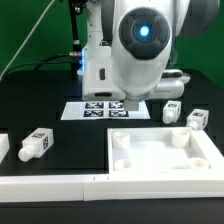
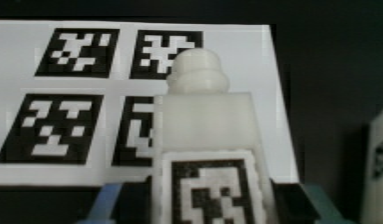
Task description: Assemble one leg
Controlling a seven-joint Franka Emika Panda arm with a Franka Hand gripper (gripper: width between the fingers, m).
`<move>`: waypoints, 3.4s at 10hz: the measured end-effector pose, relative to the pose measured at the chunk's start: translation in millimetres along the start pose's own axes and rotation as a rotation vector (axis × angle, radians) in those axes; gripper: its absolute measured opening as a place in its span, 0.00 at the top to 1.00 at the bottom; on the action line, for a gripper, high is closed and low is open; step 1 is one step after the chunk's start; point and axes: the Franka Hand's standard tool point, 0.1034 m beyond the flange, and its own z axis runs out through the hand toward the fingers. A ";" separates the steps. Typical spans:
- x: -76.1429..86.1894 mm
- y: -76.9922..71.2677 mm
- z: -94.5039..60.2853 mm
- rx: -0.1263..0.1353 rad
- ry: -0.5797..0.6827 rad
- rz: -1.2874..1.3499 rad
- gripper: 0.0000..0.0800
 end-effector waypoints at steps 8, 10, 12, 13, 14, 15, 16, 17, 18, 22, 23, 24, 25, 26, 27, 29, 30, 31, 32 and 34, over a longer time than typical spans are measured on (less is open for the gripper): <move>15.0 -31.7 -93.4 0.016 0.465 -0.052 0.64; 25.4 -53.6 -124.2 0.012 0.619 -0.084 0.64; 32.9 -51.3 -132.4 0.011 0.759 -0.080 0.64; 33.1 -50.2 -132.3 0.009 0.831 -0.079 0.64; 33.5 -49.4 -131.4 0.008 0.868 -0.077 0.64; 37.7 -48.6 -137.0 0.006 0.960 -0.076 0.64; 40.1 -50.2 -140.5 0.004 1.035 -0.079 0.64; 46.9 -56.0 -155.9 0.003 1.120 -0.087 0.64; 57.3 -59.9 -171.2 0.001 1.236 -0.093 0.64; 62.1 -85.2 -185.9 -0.015 1.545 -0.136 0.64; 66.8 -82.9 -178.9 -0.017 1.543 -0.132 0.64; 69.1 -82.6 -175.0 -0.019 1.536 -0.133 0.64; 73.7 -83.8 -171.0 -0.024 1.493 -0.138 0.64; 79.7 -86.4 -179.0 -0.031 1.495 -0.148 0.64; 86.9 -84.1 -188.1 -0.039 1.495 -0.154 0.64; 96.5 -92.9 -208.8 -0.040 1.516 -0.169 0.64; 96.6 -98.0 -211.1 -0.052 1.547 -0.187 0.64; 97.5 -96.2 -209.1 -0.054 1.541 -0.187 0.64; 97.5 -96.0 -209.3 -0.054 1.542 -0.187 0.64; 98.5 -91.9 -209.0 -0.069 1.556 -0.195 0.64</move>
Offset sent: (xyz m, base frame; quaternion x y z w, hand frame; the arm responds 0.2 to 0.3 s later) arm 0.0000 0.0000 0.0000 0.0000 0.1938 0.0000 0.9810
